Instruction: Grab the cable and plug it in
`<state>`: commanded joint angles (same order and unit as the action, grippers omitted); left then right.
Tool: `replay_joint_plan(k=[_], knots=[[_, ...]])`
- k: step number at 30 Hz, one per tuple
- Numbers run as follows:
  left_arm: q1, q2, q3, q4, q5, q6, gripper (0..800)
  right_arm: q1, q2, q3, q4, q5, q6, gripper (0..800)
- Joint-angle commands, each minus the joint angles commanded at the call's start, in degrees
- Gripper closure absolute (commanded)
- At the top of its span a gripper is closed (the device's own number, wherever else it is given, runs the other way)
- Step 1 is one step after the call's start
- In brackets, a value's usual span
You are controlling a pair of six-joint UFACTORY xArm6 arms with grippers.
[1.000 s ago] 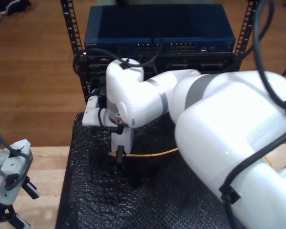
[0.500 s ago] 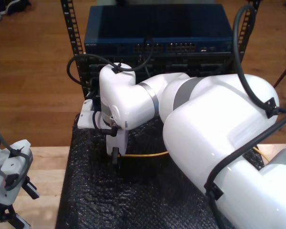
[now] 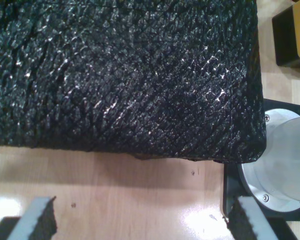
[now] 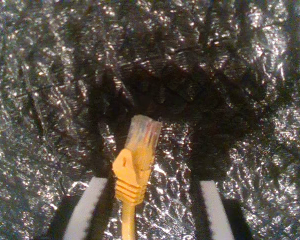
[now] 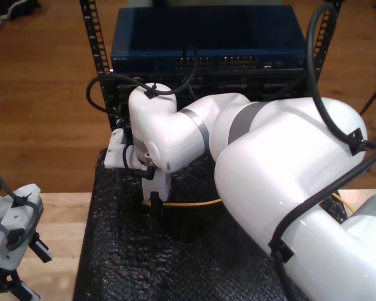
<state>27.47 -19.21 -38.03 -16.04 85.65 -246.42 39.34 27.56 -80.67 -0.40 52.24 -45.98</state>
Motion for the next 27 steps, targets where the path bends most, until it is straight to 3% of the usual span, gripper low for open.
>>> replay_joint_plan(k=[11, 16, 21, 27], knots=[[0.0, 0.0, 0.0, 0.0, 0.0, 0.0, 0, 0.0, -0.1, -0.1, -0.1, -0.1, 0.0, 480], [0.0, 0.0, 0.0, 0.0, 0.0, 0.0, 0, 0.0, -0.1, -0.1, -0.6, -0.1, 0.0, 578], [0.0, 0.0, 0.0, 0.0, 0.0, 0.0, 0, 0.0, -0.4, 0.0, -2.0, 0.0, 0.0, 748], [0.0, 0.2, 0.0, 0.0, 0.3, 0.0, 0, -0.1, -1.5, 0.4, -2.3, 0.3, -0.4, 781]])
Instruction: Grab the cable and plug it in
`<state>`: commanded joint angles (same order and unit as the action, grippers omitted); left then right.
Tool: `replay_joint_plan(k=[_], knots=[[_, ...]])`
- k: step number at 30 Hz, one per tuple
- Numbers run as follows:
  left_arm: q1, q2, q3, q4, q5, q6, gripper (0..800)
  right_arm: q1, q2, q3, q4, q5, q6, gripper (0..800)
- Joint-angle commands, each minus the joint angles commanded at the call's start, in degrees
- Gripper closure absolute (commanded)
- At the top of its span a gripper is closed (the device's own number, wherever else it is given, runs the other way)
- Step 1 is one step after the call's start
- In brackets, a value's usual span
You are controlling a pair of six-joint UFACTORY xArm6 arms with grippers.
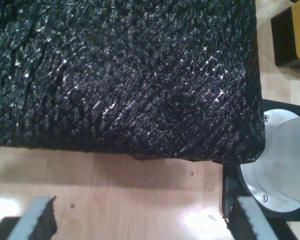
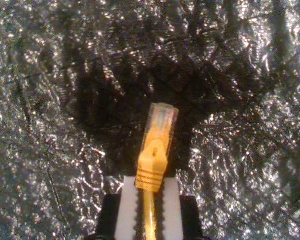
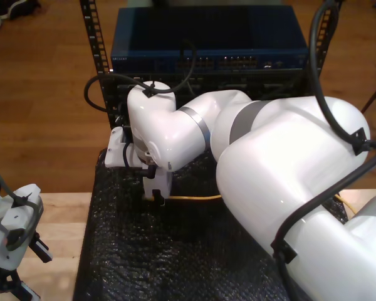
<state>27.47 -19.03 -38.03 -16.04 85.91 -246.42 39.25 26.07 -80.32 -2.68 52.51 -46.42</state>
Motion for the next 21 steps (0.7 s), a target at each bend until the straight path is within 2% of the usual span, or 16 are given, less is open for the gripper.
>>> replay_joint_plan(k=[8, 18, 21], knots=[[0.0, 0.1, 0.0, 0.0, 0.0, 0.0, 0, 0.3, -1.9, 0.5, 0.4, 1.8, -5.5, 792], [0.0, 0.1, 0.0, -0.1, 0.2, 0.0, 0, -0.6, -2.5, 0.5, 0.8, 4.7, -7.5, 793], [0.0, 0.1, 0.0, -0.1, 0.4, 0.1, 0, -1.4, -3.2, 0.5, 4.4, 5.1, -9.4, 793]])
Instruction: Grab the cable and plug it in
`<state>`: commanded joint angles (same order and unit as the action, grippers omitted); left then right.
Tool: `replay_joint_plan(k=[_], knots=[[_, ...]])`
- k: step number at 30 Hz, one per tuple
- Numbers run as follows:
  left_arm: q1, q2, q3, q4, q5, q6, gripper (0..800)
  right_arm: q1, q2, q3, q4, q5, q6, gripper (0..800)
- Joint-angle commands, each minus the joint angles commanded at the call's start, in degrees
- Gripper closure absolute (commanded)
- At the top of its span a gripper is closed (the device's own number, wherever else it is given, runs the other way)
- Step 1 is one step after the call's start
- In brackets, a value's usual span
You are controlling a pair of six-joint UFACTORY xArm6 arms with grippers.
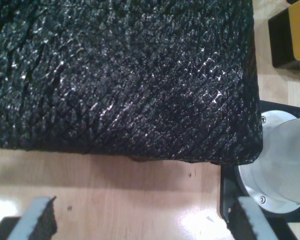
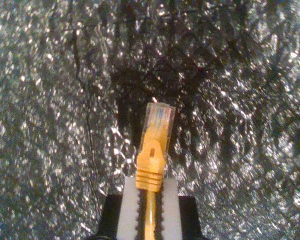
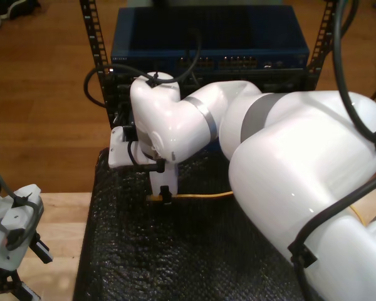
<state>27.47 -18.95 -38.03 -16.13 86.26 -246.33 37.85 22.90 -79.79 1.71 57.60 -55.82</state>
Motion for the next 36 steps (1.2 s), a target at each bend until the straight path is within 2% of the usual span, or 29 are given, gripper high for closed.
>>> replay_joint_plan(k=[4, 7, 13, 18, 23, 32, 36], knots=[[0.0, 0.0, 0.0, 0.0, 0.0, 0.1, 0, -1.7, -0.4, -0.2, 7.1, 3.4, -4.8, 793], [0.0, 0.0, 0.0, 0.0, 0.0, 0.1, 0, -2.0, -0.7, -0.3, 10.4, 4.4, -6.7, 793], [0.0, 0.0, 0.0, 0.0, 0.0, 0.1, 0, -1.8, -0.7, -0.1, 10.3, 4.3, -7.0, 787], [0.0, 0.0, 0.0, 0.0, 0.0, 0.1, 0, -1.6, -0.6, -0.2, 10.4, 4.3, -6.9, 600], [0.0, 0.0, 0.0, 0.0, 0.0, 0.1, 0, -1.5, -0.5, -0.2, 10.3, 4.0, -6.9, 548], [0.0, 0.0, -0.1, 0.0, 0.0, 0.1, 0, 0.2, 0.5, -0.4, 9.8, 3.5, -6.8, 521], [0.0, 0.0, -0.1, 0.0, 0.0, 0.1, 0, 2.1, 1.3, -0.2, 7.0, 1.5, -6.7, 523]])
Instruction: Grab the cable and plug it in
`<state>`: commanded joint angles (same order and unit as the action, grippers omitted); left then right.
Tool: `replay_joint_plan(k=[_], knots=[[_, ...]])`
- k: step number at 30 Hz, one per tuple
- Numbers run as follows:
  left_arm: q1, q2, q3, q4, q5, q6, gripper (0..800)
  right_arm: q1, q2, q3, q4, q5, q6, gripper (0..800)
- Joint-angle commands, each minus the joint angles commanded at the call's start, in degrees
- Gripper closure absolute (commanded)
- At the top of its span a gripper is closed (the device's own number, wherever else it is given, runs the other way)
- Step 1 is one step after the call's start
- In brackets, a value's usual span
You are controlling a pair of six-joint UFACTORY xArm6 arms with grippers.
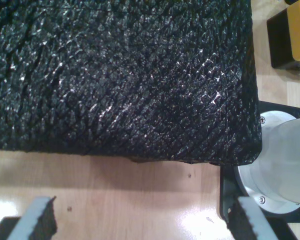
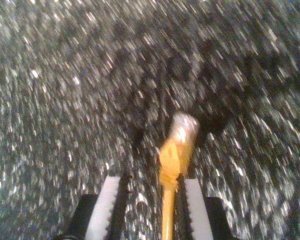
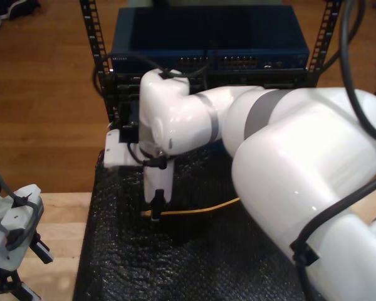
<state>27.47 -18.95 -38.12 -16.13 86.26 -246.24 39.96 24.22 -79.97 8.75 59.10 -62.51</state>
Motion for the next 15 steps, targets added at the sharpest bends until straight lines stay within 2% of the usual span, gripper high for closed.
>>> replay_joint_plan(k=[15], knots=[[0.0, 0.0, 0.0, 0.0, 0.0, 0.0, 0, 0.2, 1.2, 0.1, -2.7, -1.4, 1.6, 525]])
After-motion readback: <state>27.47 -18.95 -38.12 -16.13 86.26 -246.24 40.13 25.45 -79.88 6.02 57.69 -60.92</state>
